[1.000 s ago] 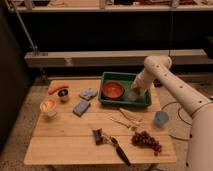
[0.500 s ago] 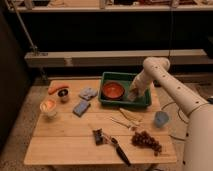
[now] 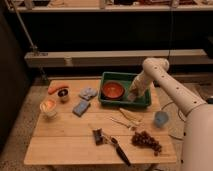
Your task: Wipe tray with eraser
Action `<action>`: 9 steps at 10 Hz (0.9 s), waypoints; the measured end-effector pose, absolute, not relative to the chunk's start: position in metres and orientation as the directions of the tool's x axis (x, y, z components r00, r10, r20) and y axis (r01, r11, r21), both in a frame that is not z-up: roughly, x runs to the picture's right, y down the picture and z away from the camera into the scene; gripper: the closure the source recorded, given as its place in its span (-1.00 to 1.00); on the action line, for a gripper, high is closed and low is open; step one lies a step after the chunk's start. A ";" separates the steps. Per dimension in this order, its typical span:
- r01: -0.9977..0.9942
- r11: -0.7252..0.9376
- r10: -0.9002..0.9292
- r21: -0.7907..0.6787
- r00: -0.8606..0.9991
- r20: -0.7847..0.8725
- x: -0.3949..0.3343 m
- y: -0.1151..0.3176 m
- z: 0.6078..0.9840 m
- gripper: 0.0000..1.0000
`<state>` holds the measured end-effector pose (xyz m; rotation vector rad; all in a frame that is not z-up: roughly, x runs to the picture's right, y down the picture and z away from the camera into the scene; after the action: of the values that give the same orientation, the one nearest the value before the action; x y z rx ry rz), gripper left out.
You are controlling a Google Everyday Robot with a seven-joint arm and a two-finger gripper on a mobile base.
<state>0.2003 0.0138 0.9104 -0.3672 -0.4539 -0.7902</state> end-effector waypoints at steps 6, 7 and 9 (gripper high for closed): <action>0.733 0.648 -0.590 -0.205 0.654 0.475 0.235 -0.005 0.928 1.00; 0.731 0.649 -0.591 -0.209 0.658 0.467 0.239 -0.010 0.931 1.00; 0.730 0.651 -0.595 -0.206 0.660 0.458 0.241 -0.025 0.940 1.00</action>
<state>0.2410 -0.0252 0.9401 -0.3938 -0.3695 -0.7720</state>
